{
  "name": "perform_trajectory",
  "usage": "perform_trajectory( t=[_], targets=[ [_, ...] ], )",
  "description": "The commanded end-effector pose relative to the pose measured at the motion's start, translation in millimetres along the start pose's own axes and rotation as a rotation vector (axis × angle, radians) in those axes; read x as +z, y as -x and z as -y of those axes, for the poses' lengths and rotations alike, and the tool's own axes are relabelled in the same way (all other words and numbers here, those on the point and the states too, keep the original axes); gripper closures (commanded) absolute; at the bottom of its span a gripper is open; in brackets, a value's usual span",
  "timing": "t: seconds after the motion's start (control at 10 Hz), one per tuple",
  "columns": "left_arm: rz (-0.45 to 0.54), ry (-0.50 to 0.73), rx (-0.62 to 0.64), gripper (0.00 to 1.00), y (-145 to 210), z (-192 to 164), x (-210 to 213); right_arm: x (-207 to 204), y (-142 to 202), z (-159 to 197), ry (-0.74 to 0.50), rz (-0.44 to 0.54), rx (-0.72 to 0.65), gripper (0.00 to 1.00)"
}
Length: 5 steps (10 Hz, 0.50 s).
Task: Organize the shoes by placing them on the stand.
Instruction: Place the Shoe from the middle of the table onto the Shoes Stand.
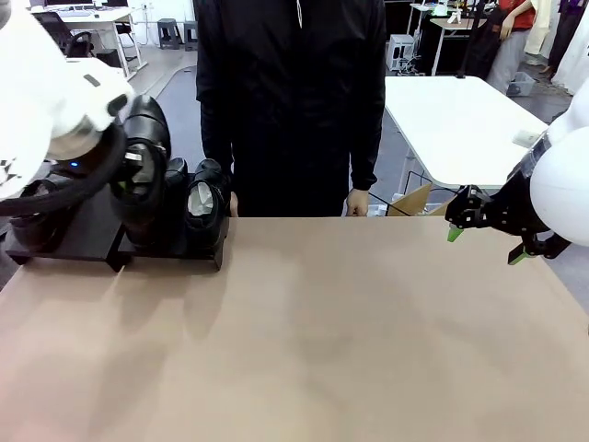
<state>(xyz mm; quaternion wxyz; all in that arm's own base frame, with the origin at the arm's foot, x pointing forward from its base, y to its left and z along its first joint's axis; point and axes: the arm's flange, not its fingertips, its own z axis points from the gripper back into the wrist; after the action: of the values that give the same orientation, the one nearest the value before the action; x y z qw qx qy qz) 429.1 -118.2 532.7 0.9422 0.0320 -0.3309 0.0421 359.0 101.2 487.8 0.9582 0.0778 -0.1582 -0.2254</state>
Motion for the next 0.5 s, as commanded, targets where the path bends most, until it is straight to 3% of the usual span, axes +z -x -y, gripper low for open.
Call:
perform_trajectory(
  t=[0.0,0.1,0.4],
  targets=[
    [0.003,-0.035,0.018,1.0,-14,-27,-46,0,0,0,-0.013,-0.01,0.007,0.0],
    [0.03,-0.099,0.049,1.0,-22,-47,-66,0,0,0,-0.013,-0.01,0.007,0.0],
    [-0.003,-0.098,0.062,1.0,-38,-93,-90,0,0,0,-0.013,-0.01,0.007,0.0]
  ],
)
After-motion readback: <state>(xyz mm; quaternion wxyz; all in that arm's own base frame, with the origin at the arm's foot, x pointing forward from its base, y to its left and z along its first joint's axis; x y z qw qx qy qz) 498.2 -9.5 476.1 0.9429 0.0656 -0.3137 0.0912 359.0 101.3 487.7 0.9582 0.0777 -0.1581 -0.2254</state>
